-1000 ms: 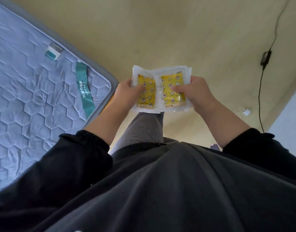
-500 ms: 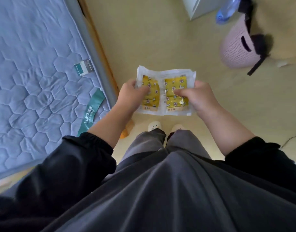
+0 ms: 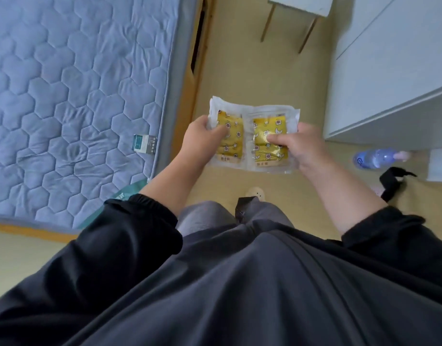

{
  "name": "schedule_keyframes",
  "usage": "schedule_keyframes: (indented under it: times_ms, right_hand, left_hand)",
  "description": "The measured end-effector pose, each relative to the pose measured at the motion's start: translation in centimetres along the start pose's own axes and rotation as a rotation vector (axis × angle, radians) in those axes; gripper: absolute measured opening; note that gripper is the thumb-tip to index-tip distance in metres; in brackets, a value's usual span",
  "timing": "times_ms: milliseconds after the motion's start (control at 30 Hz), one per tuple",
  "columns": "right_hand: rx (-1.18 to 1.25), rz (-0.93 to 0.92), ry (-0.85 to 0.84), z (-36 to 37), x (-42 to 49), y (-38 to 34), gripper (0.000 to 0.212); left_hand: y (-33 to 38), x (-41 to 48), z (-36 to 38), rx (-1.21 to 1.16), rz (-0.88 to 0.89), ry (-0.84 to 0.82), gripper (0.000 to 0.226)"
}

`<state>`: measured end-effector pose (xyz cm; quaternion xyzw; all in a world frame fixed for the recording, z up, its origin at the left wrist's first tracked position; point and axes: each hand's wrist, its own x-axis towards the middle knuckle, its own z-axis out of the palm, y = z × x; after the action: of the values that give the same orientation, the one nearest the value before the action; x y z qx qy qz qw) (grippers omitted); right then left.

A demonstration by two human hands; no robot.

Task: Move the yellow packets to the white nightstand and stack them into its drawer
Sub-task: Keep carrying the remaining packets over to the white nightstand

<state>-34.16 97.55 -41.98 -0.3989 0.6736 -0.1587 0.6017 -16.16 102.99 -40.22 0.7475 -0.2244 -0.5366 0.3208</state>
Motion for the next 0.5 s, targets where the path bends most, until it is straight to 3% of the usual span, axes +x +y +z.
schedule_keyframes:
  times_ms: [167, 500]
  right_hand:
    - [0.000, -0.054, -0.063, -3.2, 6.2, -8.3, 0.019]
    - [0.006, -0.130, -0.107, -2.0, 20.8, -23.9, 0.019]
  left_hand:
    - [7.6, 4.1, 2.3, -0.046, 0.020, 0.060, 0.010]
    - [21.6, 19.0, 1.4, -0.116, 0.044, 0.152, 0.012]
